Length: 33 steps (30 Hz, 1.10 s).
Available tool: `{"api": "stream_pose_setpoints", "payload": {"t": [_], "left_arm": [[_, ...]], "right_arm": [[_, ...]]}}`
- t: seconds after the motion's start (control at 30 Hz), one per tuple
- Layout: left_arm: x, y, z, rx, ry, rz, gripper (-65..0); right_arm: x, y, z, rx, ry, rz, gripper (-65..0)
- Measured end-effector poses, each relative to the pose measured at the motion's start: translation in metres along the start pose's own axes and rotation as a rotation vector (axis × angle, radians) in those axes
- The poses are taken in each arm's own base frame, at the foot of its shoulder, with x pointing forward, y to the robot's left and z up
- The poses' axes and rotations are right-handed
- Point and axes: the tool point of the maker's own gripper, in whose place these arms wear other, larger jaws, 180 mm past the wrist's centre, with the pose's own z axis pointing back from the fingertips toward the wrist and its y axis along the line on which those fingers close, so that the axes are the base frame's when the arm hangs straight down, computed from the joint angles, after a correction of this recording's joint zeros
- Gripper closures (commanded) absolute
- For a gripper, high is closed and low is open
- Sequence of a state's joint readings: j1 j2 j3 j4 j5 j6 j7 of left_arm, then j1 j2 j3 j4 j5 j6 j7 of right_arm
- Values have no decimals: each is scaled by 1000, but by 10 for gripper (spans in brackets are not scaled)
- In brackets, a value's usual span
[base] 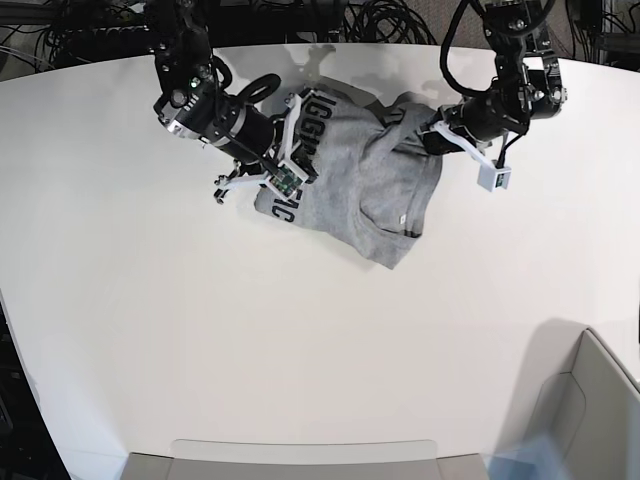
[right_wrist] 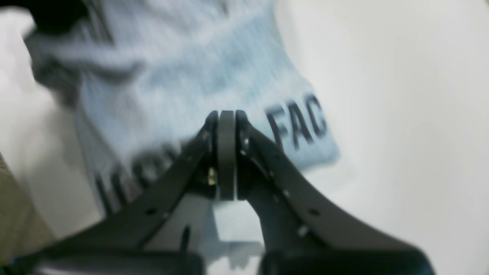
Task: Fold the T-shirt properly
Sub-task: 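Rotate the folded shirt with the left gripper and release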
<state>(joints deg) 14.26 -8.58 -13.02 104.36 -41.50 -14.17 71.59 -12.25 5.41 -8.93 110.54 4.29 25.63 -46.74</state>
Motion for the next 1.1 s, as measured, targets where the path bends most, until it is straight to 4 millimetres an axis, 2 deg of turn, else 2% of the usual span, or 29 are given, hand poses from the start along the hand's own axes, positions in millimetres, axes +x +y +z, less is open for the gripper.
{"api": "stream_pose_setpoints", "payload": {"t": [0.13,0.23,0.3,0.47,0.5,0.63,0.9,1.0,1.1], "left_arm": [[0,0,0,0,0,-2,0],[0,0,0,-2,-2,0,0],[5,10,6,16,-24,22,0],[50,33,20,57,-134,51,0],[51,40,20,72,-133,64,0],[47,53,13,84,-88,87,0],[53,59,21,105,-89,64,-4],[66,51,33,116,-139,20,-74],[86,37,49,112,-214,-38,-75]], "right_arm": [[-27,0,-22,28,84,-39,0],[-46,1,-27,40,135,-53,0],[-51,-2,-29,27,146,-52,0],[-59,-2,-30,4,174,-31,0],[-61,-1,-30,5,180,-32,0],[-62,-2,-29,4,185,-31,0],[-62,-2,-27,-2,193,-21,0],[-54,-6,-21,-25,181,3,0],[-37,-12,-16,-48,138,25,0]]}}
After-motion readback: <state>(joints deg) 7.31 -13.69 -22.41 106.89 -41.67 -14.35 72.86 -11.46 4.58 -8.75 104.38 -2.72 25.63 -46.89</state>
